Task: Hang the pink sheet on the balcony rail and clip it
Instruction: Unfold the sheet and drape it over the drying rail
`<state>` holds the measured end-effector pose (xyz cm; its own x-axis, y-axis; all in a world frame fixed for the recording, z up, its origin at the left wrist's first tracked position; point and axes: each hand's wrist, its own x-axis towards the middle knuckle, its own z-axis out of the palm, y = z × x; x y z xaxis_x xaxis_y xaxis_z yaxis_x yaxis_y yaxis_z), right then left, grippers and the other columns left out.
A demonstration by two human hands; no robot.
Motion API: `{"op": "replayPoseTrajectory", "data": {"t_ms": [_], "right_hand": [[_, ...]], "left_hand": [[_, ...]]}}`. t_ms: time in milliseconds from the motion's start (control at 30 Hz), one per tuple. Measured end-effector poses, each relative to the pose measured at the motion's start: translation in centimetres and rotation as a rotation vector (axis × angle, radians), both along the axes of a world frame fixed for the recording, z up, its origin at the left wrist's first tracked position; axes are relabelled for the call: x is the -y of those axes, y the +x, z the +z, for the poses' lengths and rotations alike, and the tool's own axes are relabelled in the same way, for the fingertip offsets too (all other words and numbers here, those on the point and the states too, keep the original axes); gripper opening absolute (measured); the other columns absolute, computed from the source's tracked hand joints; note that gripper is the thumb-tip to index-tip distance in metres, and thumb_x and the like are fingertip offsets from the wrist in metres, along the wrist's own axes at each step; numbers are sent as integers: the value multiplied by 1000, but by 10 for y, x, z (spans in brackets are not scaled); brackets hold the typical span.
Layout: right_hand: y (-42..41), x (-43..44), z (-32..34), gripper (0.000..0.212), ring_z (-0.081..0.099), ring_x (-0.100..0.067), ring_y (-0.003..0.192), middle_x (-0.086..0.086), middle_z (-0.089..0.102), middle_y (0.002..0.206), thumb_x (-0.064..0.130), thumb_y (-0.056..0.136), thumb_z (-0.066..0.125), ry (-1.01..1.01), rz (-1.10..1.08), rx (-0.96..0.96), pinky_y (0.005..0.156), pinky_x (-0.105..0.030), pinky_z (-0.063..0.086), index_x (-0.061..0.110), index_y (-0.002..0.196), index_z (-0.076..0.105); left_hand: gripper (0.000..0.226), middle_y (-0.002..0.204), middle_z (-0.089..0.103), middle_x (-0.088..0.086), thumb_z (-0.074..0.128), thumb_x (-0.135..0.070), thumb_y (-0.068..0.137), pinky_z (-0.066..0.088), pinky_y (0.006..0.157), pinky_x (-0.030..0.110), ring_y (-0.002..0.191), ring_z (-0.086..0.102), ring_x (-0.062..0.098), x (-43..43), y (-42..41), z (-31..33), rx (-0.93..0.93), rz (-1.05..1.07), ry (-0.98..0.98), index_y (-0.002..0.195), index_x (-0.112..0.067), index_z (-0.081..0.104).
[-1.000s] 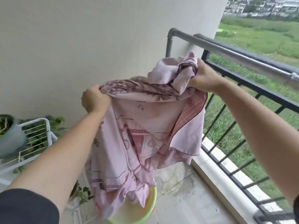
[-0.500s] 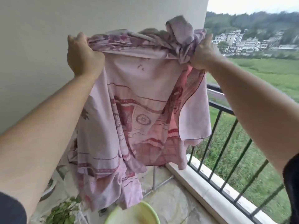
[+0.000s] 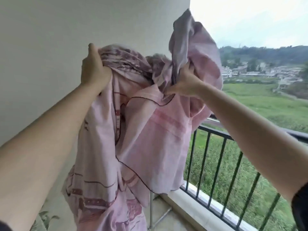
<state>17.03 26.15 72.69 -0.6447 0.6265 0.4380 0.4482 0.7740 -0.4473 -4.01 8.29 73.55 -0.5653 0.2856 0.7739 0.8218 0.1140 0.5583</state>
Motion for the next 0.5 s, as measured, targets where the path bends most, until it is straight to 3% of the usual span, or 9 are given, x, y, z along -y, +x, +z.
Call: {"op": "replayPoseTrajectory", "data": {"t_ms": [67,100,200,233,300,400,500], "right_hand": [[-10,3,-19,139,38,-42,130,-30,34,140,62,44,77,238,-126,170,114,-42,33,-6,146,11],[-14,5,-27,134,35,-43,132,-32,33,141,60,53,75,349,-196,244,116,-42,28,-9,148,9],[-21,3,-25,57,35,-39,135,-23,46,142,33,92,49,624,-397,388,114,-44,26,1,139,48],[-16,3,-15,44,38,-36,135,-16,50,141,25,96,45,629,-474,333,111,-44,31,9,136,53],[1,-7,4,41,48,-35,129,-12,53,137,14,95,47,618,-560,108,103,-45,42,18,136,50],[38,-18,34,51,53,-35,123,-15,53,136,7,94,51,511,-595,-233,98,-44,46,13,143,39],[59,-15,70,57,50,-36,127,-18,48,141,5,95,53,388,-565,-449,106,-42,42,4,147,31]], "left_hand": [[29,103,63,13,44,-7,86,44,68,38,87,58,31,-7,25,14,-127,-93,24,115,-3,41],[29,99,62,9,46,-8,87,40,65,33,82,56,27,-9,37,19,-190,-136,32,115,-3,41],[35,93,62,5,53,-7,85,39,59,30,72,54,22,-9,67,25,-344,-224,2,118,-7,40],[38,93,63,6,56,-8,85,40,59,32,71,55,25,-6,72,24,-408,-233,-22,119,-8,39],[56,101,64,10,67,-19,81,40,61,33,75,60,33,-2,69,18,-526,-190,-112,126,-9,36],[110,120,52,17,83,-48,66,46,67,41,92,60,39,-1,46,-5,-621,42,-435,146,-25,11],[120,118,44,21,84,-38,70,50,68,45,99,53,39,-18,31,-46,-612,158,-568,151,-29,-4]]}}
